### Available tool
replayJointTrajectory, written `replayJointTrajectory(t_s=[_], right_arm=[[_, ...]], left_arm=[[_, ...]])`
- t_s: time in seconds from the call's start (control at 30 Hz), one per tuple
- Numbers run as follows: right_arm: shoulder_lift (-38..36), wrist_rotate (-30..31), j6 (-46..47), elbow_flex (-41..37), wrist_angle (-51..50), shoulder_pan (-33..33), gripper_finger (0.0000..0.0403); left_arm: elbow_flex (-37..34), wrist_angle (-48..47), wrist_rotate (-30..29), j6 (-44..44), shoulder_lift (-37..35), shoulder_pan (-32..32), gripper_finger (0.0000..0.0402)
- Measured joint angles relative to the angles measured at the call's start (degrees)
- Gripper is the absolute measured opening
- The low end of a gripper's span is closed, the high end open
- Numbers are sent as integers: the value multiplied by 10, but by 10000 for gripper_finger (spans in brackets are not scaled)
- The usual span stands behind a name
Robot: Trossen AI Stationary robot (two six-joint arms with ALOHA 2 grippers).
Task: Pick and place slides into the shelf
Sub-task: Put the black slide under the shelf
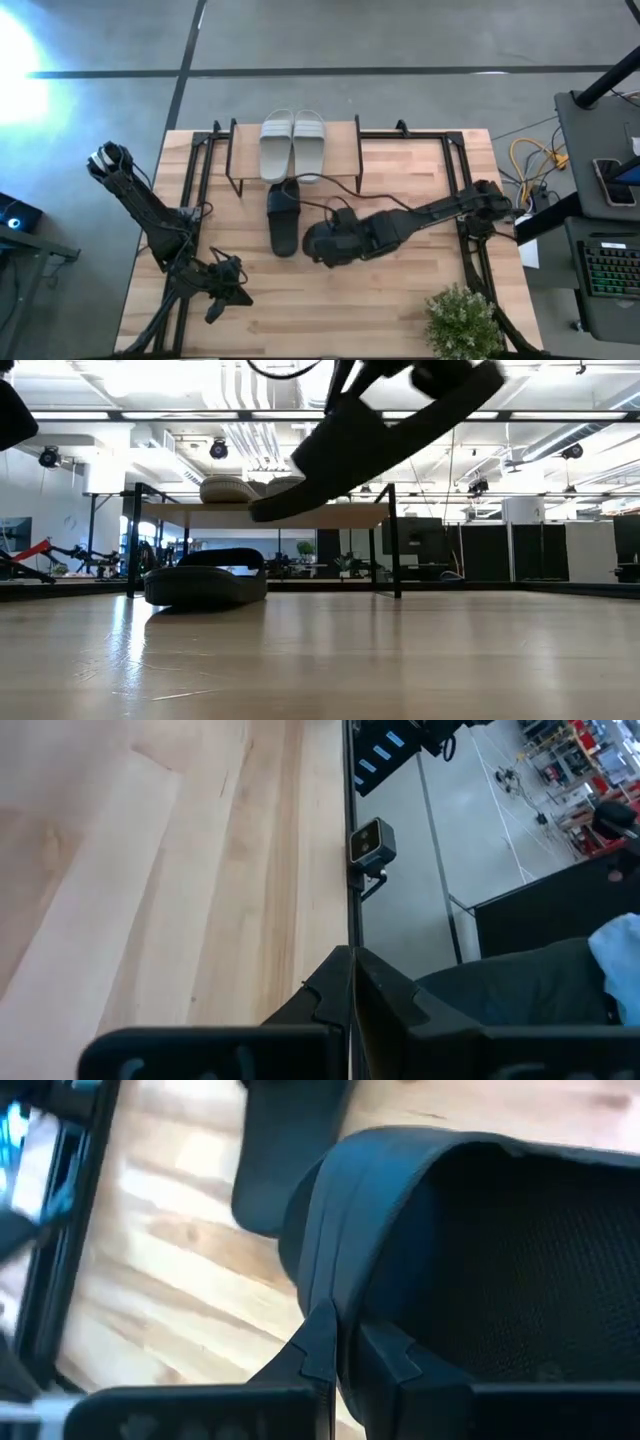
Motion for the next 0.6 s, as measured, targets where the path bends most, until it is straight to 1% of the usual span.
replayJointTrajectory(t_s=[0.17,0.23,0.37,0.47,0.53,0.6], right_arm=[[0,65,126,-43,-1,19,13],[-1,86,191,-70,2,22,13],[1,94,314,-130,10,22,13],[1,105,339,-161,54,22,15],[1,114,326,-172,96,22,25],[1,120,295,-176,134,22,44]], left_arm=[[0,1,-23,0,0,0,0],[0,0,-30,0,0,0,0],[0,1,-42,0,0,0,0],[4,1,-62,0,0,0,0],[10,3,-79,1,0,0,0],[12,2,-88,10,0,1,0]])
